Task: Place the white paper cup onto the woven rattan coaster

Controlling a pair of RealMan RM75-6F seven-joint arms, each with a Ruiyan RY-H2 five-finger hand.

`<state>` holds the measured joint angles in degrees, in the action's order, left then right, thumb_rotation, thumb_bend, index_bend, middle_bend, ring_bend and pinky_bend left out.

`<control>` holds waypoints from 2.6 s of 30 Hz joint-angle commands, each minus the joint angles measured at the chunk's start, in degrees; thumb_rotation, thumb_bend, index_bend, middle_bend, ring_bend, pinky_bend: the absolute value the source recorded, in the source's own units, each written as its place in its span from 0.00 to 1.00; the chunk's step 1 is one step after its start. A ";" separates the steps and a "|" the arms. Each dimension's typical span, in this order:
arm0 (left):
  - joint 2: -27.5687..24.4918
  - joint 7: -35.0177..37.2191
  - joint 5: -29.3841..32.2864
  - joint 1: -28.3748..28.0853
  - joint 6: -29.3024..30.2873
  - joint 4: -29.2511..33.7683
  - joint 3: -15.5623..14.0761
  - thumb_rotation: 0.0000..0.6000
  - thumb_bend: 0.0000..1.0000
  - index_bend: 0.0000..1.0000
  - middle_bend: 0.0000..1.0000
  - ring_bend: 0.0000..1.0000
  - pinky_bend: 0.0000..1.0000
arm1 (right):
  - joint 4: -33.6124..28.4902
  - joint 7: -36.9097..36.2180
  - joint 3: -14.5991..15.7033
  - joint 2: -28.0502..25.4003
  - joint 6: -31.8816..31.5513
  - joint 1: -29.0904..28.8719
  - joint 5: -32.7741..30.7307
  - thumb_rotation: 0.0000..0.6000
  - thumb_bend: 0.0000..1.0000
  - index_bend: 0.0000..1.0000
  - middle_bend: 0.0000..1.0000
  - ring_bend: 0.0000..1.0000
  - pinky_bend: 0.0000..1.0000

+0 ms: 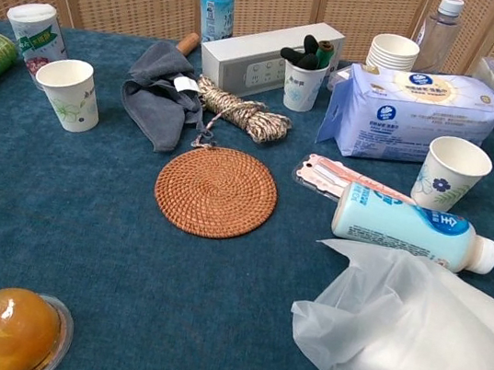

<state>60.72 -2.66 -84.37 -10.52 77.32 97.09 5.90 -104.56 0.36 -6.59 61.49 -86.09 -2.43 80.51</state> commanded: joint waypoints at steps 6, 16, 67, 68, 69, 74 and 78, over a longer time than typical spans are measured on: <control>0.05 -5.83 8.45 -11.48 -15.09 -3.10 4.60 1.00 0.32 0.00 0.00 0.00 0.00 | -0.19 -1.26 -0.27 -0.54 0.29 -0.01 -0.55 1.00 0.10 0.00 0.00 0.00 0.00; 9.41 -19.81 20.89 -21.18 -25.08 -9.73 5.42 1.00 0.30 0.00 0.00 0.00 0.00 | -0.11 -4.17 -0.94 -1.71 1.09 -0.02 -2.01 1.00 0.10 0.00 0.00 0.00 0.00; 28.52 -26.46 24.70 -30.46 -20.62 -26.21 4.75 1.00 0.40 0.06 0.39 0.42 0.51 | 0.58 -9.28 -1.16 -3.51 2.65 -0.12 -2.59 1.00 0.10 0.00 0.00 0.00 0.00; 27.84 -26.24 24.48 -30.34 -20.22 -24.88 4.91 1.00 0.40 0.06 0.38 0.42 0.50 | 0.62 -9.33 -1.11 -3.52 2.67 -0.14 -2.44 1.00 0.11 0.00 0.00 0.00 0.00; 27.09 -26.08 24.13 -30.24 -19.81 -23.48 5.03 1.00 0.40 0.06 0.38 0.42 0.50 | 0.71 -9.37 -1.05 -3.50 2.69 -0.14 -2.33 1.00 0.11 0.00 0.00 0.00 0.00; 22.23 -24.75 23.69 -30.07 -20.03 -13.18 5.72 1.00 0.40 0.06 0.37 0.41 0.50 | 0.83 -9.18 -0.99 -3.33 2.72 -0.22 -2.21 1.00 0.10 0.00 0.00 0.00 0.00; 20.94 -25.10 22.71 -30.93 -19.55 -7.32 6.30 1.00 0.39 0.06 0.37 0.41 0.49 | 0.79 -8.62 -0.84 -3.05 2.79 -0.33 -2.01 1.00 0.11 0.00 0.00 0.00 0.00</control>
<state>83.21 -28.01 -61.01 -41.04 57.52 86.69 11.63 -103.77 -8.28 -7.46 58.41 -83.33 -2.74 78.47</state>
